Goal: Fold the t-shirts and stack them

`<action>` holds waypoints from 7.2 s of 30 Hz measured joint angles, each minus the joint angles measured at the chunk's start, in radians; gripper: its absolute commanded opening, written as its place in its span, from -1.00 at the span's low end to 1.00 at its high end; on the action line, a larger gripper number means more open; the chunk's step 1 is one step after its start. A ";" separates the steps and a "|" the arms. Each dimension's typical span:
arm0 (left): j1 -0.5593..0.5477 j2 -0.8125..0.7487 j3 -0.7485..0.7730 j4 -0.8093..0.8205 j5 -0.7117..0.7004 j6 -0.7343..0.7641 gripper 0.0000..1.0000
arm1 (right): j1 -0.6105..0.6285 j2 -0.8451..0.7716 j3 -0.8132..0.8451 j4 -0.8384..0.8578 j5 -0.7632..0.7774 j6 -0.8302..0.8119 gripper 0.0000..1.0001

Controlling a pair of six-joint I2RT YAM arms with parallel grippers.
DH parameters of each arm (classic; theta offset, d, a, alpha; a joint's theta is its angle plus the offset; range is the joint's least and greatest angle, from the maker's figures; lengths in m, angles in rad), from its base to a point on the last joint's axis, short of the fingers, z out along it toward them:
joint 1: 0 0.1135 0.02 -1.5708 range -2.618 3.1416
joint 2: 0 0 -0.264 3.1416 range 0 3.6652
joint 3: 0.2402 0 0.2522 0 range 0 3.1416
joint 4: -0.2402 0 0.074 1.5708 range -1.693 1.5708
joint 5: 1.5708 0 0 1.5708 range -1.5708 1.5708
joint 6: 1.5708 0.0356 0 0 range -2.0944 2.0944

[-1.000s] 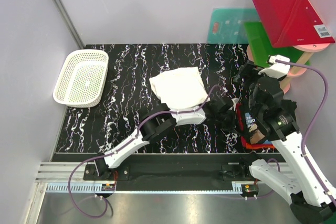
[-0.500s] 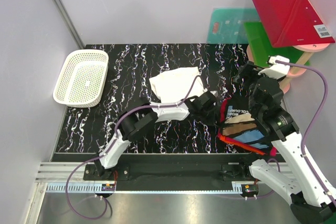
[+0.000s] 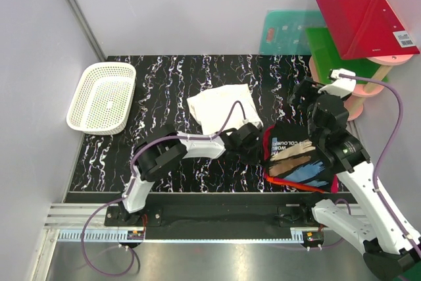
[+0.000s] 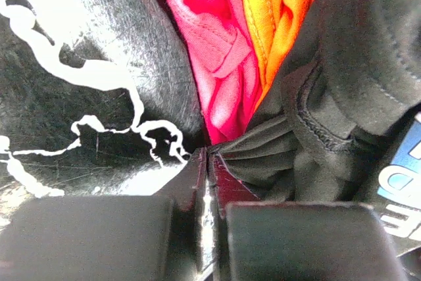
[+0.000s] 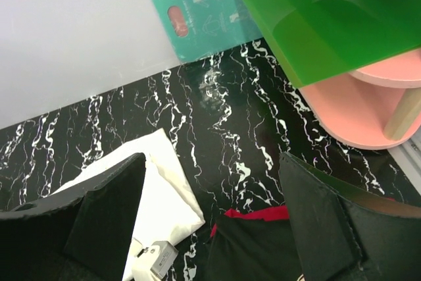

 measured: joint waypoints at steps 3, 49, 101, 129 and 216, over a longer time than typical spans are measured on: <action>0.000 -0.009 -0.008 0.035 0.025 -0.008 0.98 | 0.000 0.018 -0.004 -0.001 -0.020 0.010 0.79; 0.563 -0.259 -0.191 -0.215 -0.051 0.219 0.98 | -0.372 1.389 0.795 -0.236 -1.191 0.182 0.89; 0.534 -0.348 -0.135 -0.108 0.087 0.165 -1.00 | -0.208 0.940 0.521 -0.373 -1.109 0.053 -1.00; 0.126 -0.160 0.393 -0.359 0.111 0.185 -1.00 | -0.299 0.161 0.150 -0.573 -0.553 0.117 -1.00; 0.209 -0.354 0.035 -0.390 0.048 0.278 0.87 | -0.308 -0.035 0.122 -0.862 -0.399 0.293 -1.00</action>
